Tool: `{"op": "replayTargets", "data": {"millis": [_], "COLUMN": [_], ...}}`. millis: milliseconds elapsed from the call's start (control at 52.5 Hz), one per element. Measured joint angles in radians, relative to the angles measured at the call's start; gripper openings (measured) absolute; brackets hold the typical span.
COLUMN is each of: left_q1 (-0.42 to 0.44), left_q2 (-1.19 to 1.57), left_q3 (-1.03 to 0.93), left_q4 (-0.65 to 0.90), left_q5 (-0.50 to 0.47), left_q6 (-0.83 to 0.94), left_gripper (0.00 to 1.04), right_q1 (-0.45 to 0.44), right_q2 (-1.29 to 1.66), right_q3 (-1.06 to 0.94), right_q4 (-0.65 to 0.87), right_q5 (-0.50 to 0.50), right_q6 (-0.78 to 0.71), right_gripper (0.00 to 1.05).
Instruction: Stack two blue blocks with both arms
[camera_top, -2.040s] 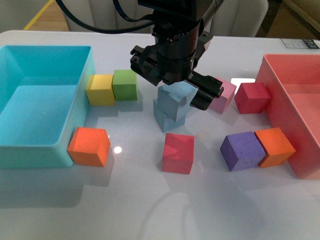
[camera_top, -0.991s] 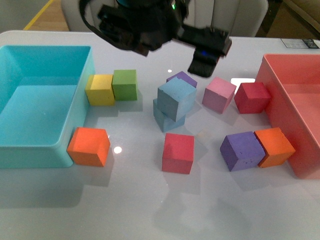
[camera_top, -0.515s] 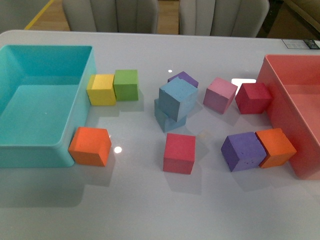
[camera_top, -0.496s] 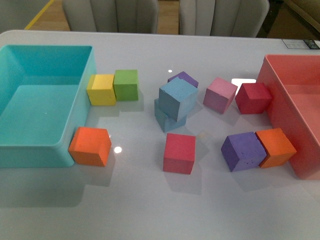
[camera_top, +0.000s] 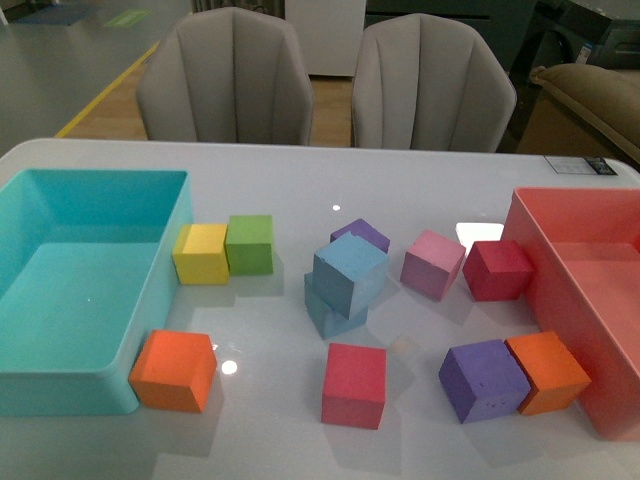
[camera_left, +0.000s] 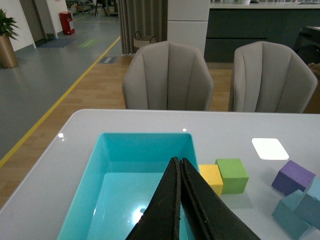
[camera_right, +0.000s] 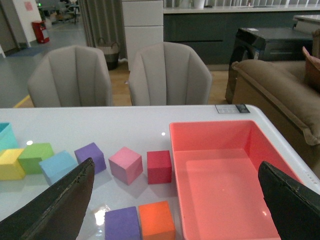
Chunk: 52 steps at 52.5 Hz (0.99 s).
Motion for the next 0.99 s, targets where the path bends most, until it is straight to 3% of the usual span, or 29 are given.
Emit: {"op": "replayTargets", "data": {"millis": [76,153,229,991], "left_q1": [0.051,0.083,0.085,0.086], "left_q2": [-0.068,-0.111,-0.131,-0.593], "left_q3": [-0.026,-0.049,-0.087,-0.111], "left_q4": [-0.042,-0.063,-0.035,-0.459], "left_q5": [0.073,0.078,0.084,0.086], "left_q6": [0.001,0.000,0.001,0.002], "left_gripper": [0.02,0.02,0.02,0.02], "right_q1": [0.000,0.000,0.000,0.000], "right_q2": [0.000,0.000,0.000,0.000], "right_q3": [0.000,0.000,0.000,0.000], "right_q4": [0.000,0.000,0.000,0.000], "right_q5": [0.000,0.000,0.000,0.000], "right_q6": [0.000,0.000,0.000,0.000], "right_gripper": [0.96,0.96,0.96,0.96]}}
